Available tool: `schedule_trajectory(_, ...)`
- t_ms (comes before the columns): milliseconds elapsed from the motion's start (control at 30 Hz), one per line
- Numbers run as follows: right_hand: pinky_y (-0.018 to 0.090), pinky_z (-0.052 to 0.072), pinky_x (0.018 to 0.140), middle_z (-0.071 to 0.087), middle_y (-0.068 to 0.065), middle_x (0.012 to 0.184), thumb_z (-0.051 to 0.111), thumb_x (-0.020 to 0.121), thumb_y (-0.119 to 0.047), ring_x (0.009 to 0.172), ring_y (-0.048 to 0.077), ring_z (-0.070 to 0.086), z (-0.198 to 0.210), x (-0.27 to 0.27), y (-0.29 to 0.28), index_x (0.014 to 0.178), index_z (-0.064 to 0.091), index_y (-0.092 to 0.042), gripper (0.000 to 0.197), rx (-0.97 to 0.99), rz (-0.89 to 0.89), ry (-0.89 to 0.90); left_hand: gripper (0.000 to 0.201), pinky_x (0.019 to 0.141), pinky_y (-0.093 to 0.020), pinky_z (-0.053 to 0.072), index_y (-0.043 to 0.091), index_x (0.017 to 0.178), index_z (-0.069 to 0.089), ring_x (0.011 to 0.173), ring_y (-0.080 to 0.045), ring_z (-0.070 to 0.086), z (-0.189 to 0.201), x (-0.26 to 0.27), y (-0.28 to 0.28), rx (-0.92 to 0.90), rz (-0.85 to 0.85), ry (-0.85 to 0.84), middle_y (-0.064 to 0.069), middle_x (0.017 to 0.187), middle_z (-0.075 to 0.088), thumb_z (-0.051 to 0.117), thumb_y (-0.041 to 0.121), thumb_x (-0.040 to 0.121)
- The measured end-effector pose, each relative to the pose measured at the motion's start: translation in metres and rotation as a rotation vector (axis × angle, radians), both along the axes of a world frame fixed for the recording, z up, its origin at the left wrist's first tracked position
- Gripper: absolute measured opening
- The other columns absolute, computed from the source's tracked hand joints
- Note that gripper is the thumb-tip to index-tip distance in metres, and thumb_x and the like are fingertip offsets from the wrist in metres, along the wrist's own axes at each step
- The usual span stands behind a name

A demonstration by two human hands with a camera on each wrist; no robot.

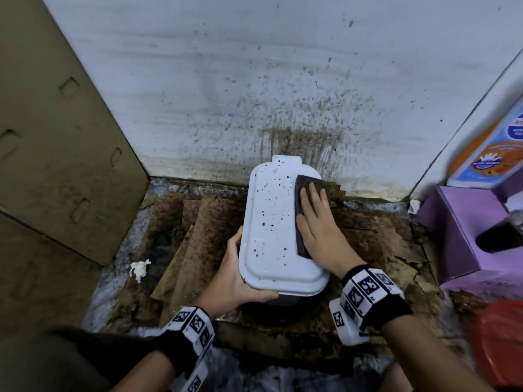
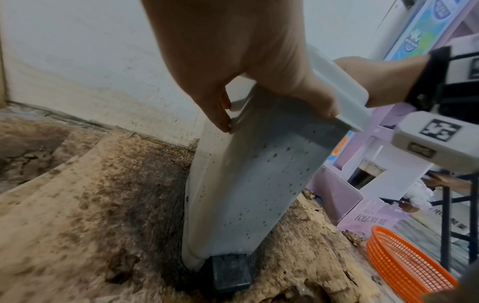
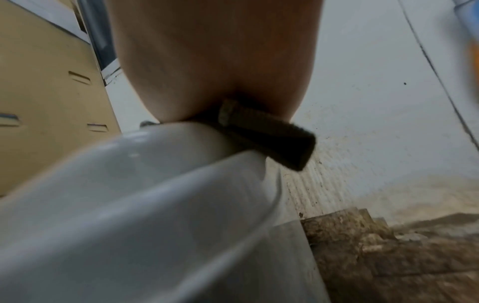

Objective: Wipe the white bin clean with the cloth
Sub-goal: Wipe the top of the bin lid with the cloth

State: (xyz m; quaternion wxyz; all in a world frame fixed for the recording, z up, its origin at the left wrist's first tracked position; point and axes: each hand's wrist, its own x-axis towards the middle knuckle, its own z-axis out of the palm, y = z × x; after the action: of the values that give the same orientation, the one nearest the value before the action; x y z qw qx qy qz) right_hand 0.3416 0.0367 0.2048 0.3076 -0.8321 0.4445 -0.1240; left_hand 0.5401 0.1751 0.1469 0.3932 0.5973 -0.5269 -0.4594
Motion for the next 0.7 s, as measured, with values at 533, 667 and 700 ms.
schedule_trajectory(533,0.032,-0.004,0.126,-0.018,-0.004,0.167,0.026,0.111,-0.03,0.151,0.013,-0.028,0.001,-0.014,0.048,0.161,-0.002,-0.017,0.058,-0.174,0.022,0.071,0.144,0.122,-0.042,0.035,0.044,0.156,-0.007,0.151,0.002,0.023,0.003,-0.002,-0.001,0.0,-0.004,0.024,0.025,0.166,0.011,0.1,0.043,0.06)
schedule_trajectory(667,0.036,-0.005,0.126,-0.017,-0.001,0.167,0.025,0.111,-0.032,0.15,0.016,-0.028,0.005,-0.002,-0.005,0.161,-0.001,-0.015,0.059,-0.105,0.085,0.096,0.144,0.121,-0.037,0.035,0.043,0.156,-0.009,0.15,0.004,0.024,0.002,0.0,-0.002,0.011,-0.01,0.023,0.027,0.165,0.012,0.1,0.041,0.061)
schedule_trajectory(700,0.037,-0.005,0.126,-0.018,0.0,0.167,0.024,0.111,-0.033,0.15,0.018,-0.028,0.005,0.001,-0.02,0.161,-0.002,-0.014,0.06,-0.083,0.089,0.118,0.144,0.12,-0.037,0.036,0.043,0.156,-0.009,0.149,0.005,0.026,0.002,0.0,-0.002,0.018,-0.009,0.028,0.026,0.165,0.014,0.1,0.041,0.061)
